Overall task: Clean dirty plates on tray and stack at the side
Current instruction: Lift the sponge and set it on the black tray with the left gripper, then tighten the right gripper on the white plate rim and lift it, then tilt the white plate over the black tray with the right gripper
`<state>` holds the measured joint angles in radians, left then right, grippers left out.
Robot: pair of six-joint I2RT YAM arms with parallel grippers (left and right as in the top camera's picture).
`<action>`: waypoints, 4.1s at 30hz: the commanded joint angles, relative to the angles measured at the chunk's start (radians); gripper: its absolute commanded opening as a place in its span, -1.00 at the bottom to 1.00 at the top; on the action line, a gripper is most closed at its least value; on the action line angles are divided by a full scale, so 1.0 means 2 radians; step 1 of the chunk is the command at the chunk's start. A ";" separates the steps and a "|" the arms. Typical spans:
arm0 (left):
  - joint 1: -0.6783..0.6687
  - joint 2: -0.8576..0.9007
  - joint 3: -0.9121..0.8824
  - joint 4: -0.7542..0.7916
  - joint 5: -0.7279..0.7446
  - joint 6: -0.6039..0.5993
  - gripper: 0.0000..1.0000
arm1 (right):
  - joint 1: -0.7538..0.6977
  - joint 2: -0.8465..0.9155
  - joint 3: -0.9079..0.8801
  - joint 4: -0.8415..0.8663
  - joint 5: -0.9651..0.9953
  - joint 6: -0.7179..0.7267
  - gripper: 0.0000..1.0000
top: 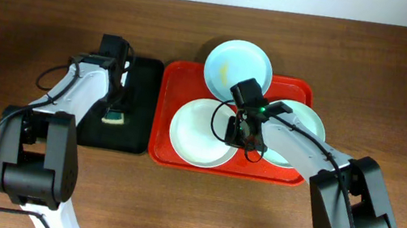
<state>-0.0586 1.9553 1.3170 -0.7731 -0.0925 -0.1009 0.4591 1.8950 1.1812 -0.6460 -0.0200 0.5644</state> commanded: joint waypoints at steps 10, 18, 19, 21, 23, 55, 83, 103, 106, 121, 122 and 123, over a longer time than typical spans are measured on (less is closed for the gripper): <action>0.020 -0.120 0.039 -0.028 0.002 -0.039 0.54 | 0.006 -0.004 -0.003 -0.004 0.002 -0.005 -0.75; 0.110 -0.150 0.039 -0.026 -0.016 -0.069 0.99 | 0.006 -0.004 -0.003 -0.003 0.002 -0.005 -0.75; 0.120 -0.150 0.039 -0.026 -0.016 -0.069 0.99 | 0.006 -0.004 -0.003 -0.003 0.002 -0.005 -0.74; 0.133 -0.150 0.039 -0.026 -0.016 -0.069 0.99 | 0.006 -0.004 -0.003 -0.002 0.001 -0.005 -0.75; 0.136 -0.150 0.039 -0.026 -0.016 -0.069 0.99 | 0.006 -0.004 -0.003 0.000 0.001 -0.005 -0.75; 0.136 -0.150 0.039 -0.026 -0.016 -0.069 0.99 | 0.006 -0.056 0.042 -0.106 -0.033 -0.005 -0.92; 0.136 -0.150 0.039 -0.026 -0.016 -0.069 0.99 | 0.054 -0.104 0.058 0.034 -0.038 0.056 -0.92; 0.136 -0.150 0.039 -0.026 -0.016 -0.069 0.99 | 0.164 -0.020 0.058 0.257 0.134 0.061 -0.92; 0.136 -0.150 0.039 -0.026 -0.016 -0.069 0.99 | 0.164 -0.013 0.058 0.273 0.142 0.060 -0.92; 0.136 -0.150 0.039 -0.026 -0.016 -0.069 0.99 | 0.163 -0.011 0.058 0.348 0.189 -0.062 -0.92; 0.136 -0.150 0.039 -0.026 -0.016 -0.069 0.99 | 0.164 -0.011 0.058 0.352 0.195 -0.062 -0.92; 0.136 -0.150 0.039 -0.026 -0.016 -0.069 0.99 | 0.164 -0.011 0.058 0.355 0.198 -0.062 -0.92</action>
<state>0.2108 1.6558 1.3888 -0.8261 -0.1131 -0.2287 0.7807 1.8690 1.2793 0.0414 0.3336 0.4656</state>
